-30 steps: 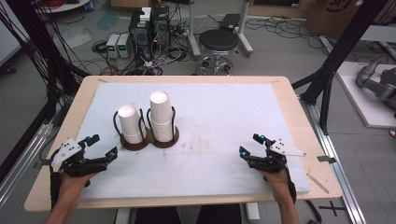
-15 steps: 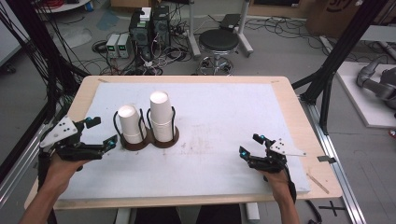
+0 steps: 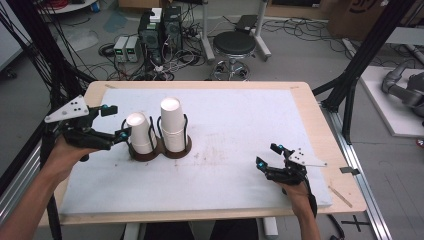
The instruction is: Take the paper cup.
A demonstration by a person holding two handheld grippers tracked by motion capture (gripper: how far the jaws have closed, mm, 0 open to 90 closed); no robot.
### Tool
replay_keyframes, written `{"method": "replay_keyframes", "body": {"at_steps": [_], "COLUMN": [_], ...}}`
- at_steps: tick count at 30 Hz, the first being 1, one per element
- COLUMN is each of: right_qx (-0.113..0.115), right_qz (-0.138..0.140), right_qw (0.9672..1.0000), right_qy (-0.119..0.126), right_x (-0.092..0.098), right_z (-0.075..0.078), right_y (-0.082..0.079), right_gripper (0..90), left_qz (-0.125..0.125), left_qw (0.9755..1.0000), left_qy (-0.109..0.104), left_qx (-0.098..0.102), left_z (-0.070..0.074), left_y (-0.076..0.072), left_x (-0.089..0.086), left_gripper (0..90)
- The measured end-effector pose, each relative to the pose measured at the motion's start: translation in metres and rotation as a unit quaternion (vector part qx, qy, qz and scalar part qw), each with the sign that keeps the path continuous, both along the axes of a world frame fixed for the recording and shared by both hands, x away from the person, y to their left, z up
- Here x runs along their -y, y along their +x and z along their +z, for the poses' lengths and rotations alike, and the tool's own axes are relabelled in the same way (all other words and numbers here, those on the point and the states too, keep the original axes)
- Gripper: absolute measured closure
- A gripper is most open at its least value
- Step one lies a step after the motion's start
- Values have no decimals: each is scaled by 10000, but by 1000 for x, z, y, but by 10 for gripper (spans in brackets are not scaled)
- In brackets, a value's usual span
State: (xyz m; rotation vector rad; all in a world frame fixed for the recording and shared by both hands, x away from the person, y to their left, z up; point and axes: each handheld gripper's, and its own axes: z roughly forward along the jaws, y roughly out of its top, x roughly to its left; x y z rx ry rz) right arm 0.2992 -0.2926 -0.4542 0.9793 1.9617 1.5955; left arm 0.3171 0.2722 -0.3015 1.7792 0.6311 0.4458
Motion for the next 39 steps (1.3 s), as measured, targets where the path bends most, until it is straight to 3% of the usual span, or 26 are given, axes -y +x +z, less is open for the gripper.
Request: {"method": "replay_keyframes", "body": {"at_steps": [3, 5, 9, 10, 15, 18, 20, 22, 23, 26, 27, 28, 29, 30, 31, 32, 35, 36, 39], "right_qx": [-38, -13, -15, -15, -33, -34, -15, -26, -26, 20, 20, 23, 23, 25, 25, 10, -23, -31, 13], "right_qz": [0, -8, -1, -4, 7, 11, 7, 2, 2, 8, 8, 4, 4, 4, 4, 15, 7, 5, 6], "right_qw": [10000, 10000, 10000, 10000, 10000, 10000, 10000, 10000, 10000, 10000, 10000, 10000, 10000, 10000, 10000, 10000, 10000, 10000, 10000], "right_qy": [24, 22, 14, 17, 21, 30, 19, 11, 11, -13, -13, -11, -11, -11, -11, 4, 28, 30, 1], "right_x": [0, 0, 0, 0, 0, 0, 1, 0, 0, 0, 0, 0, 0, 0, 0, 0, 0, 0, 0], "right_z": [0, 0, 0, 0, 0, 0, 0, 0, 0, 0, 0, 0, 0, 0, 0, 0, 0, 0, 0], "right_y": [0, 0, 0, 0, 0, 0, 0, 0, 0, 0, 0, 0, 0, 0, 0, 0, 0, 0, 0], "right_gripper": [186, 186, 186, 186, 186, 186, 186, 186, 186, 186, 186, 186, 186, 186, 186, 186, 186, 186, 186], "left_qz": [-173, -491, -730, -798, -1007, -1216, -1225, -1370, -1370, -1561, -1561, -1668, -1668, -1750, -1750, -1793, -1840, -1837, -1843], "left_qw": [9998, 9982, 9962, 9954, 9930, 9900, 9894, 9857, 9857, 9796, 9796, 9766, 9766, 9727, 9727, 9698, 9692, 9675, 9660], "left_qy": [82, 168, 343, 419, 528, 636, 711, 890, 890, 1150, 1150, 1241, 1241, 1414, 1414, 1552, 1539, 1653, 1730], "left_qx": [-94, -299, -321, -326, -328, -324, -333, -420, -420, -526, -526, -553, -553, -577, -577, -567, -550, -536, -539], "left_z": [9, 19, 31, 39, 53, 61, 63, 67, 67, 73, 73, 75, 75, 78, 78, 80, 82, 83, 85], "left_y": [10, 20, 28, 32, 40, 48, 50, 56, 56, 63, 63, 66, 66, 68, 68, 71, 75, 80, 86], "left_x": [2, 6, 10, 14, 20, 28, 30, 36, 36, 44, 44, 48, 48, 52, 52, 57, 60, 64, 70], "left_gripper": [98, 98, 98, 98, 99, 99, 99, 99, 99, 99, 99, 100, 101, 102, 103, 103, 103, 103, 104]}}
